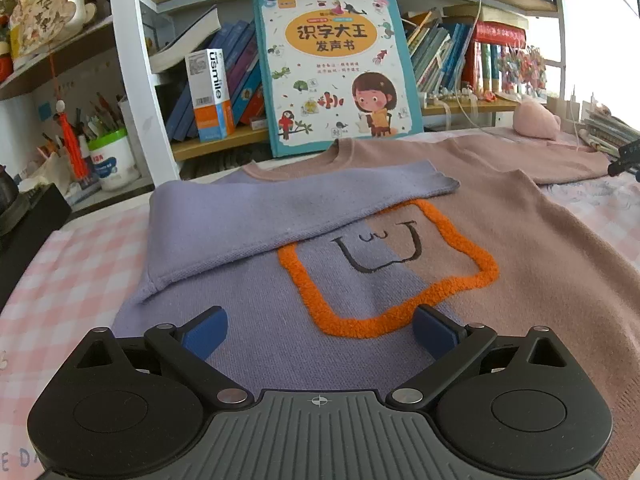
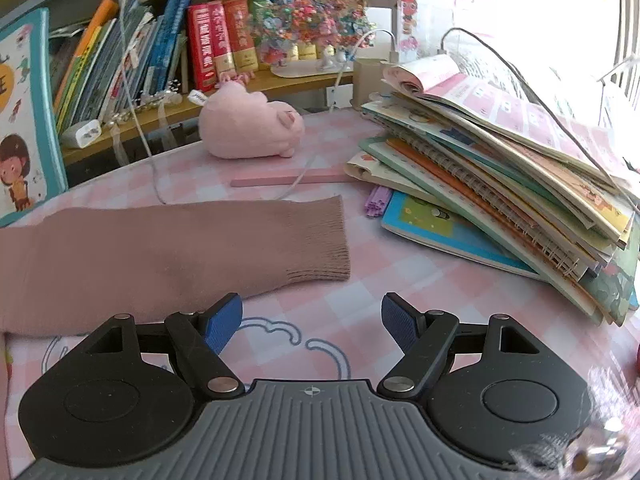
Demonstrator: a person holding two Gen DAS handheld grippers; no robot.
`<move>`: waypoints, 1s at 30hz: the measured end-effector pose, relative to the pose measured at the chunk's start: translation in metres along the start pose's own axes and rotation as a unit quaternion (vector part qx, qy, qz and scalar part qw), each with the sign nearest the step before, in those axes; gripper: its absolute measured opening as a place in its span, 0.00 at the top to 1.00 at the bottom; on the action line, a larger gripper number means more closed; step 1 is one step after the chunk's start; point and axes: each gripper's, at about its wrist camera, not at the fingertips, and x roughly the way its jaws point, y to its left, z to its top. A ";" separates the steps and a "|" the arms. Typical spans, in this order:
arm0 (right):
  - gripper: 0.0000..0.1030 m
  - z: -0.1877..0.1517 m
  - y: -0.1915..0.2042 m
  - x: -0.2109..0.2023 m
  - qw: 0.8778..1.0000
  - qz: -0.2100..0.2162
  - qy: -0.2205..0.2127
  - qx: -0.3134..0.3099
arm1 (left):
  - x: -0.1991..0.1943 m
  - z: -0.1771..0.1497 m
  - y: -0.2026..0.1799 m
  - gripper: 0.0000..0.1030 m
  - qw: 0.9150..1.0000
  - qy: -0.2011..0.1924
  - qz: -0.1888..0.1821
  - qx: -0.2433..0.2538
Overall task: Fold clothes
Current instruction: 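Move the right gripper to the pink sleeve cuff and grasp it, then lift the pink sleeve with the right gripper and fold it over the lavender sleeve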
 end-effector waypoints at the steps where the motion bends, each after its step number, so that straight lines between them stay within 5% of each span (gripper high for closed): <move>1: 0.27 0.001 -0.002 0.001 1.000 -0.001 0.001 0.003 | 0.001 0.000 0.000 0.02 1.000 0.002 0.001 0.001; 17: 0.40 0.027 -0.015 0.031 0.999 0.004 0.014 0.046 | 0.001 0.000 -0.003 0.00 1.000 0.006 0.008 0.008; 22: 0.67 0.026 -0.010 0.033 0.999 -0.003 0.003 0.032 | 0.001 0.000 -0.004 0.00 1.000 0.007 0.010 0.009; 30: 0.89 0.023 -0.003 0.030 1.000 0.013 0.002 0.017 | 0.003 0.000 -0.001 0.00 1.000 0.011 0.004 0.001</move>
